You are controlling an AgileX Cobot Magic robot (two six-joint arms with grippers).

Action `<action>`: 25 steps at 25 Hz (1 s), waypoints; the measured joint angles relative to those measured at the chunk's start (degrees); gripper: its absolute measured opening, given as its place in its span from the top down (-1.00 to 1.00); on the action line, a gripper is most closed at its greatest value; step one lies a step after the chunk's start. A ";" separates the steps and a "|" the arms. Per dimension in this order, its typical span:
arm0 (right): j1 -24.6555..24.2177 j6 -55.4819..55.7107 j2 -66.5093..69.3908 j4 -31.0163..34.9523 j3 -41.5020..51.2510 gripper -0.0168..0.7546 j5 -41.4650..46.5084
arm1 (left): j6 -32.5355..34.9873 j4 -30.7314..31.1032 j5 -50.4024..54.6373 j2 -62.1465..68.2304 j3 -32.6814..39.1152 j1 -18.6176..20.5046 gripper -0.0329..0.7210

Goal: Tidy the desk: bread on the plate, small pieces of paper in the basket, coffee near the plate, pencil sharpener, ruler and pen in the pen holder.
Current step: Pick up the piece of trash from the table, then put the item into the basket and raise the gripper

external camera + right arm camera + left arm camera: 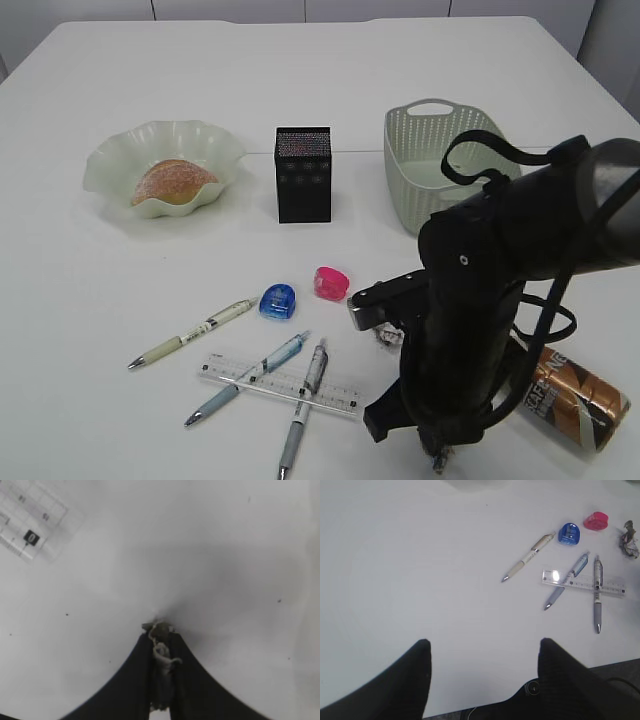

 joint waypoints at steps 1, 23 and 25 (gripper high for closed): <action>0.00 0.00 -0.13 0.35 0.00 0.83 0.57 | 0.00 0.00 0.00 0.00 0.00 0.00 -0.38; 0.00 3.03 -0.48 -10.99 -33.71 0.86 18.80 | 0.00 0.10 0.00 0.00 0.00 0.00 -0.38; -0.36 5.15 -0.48 -14.00 -38.30 0.86 18.95 | 0.00 0.10 0.00 0.00 0.00 0.00 -0.38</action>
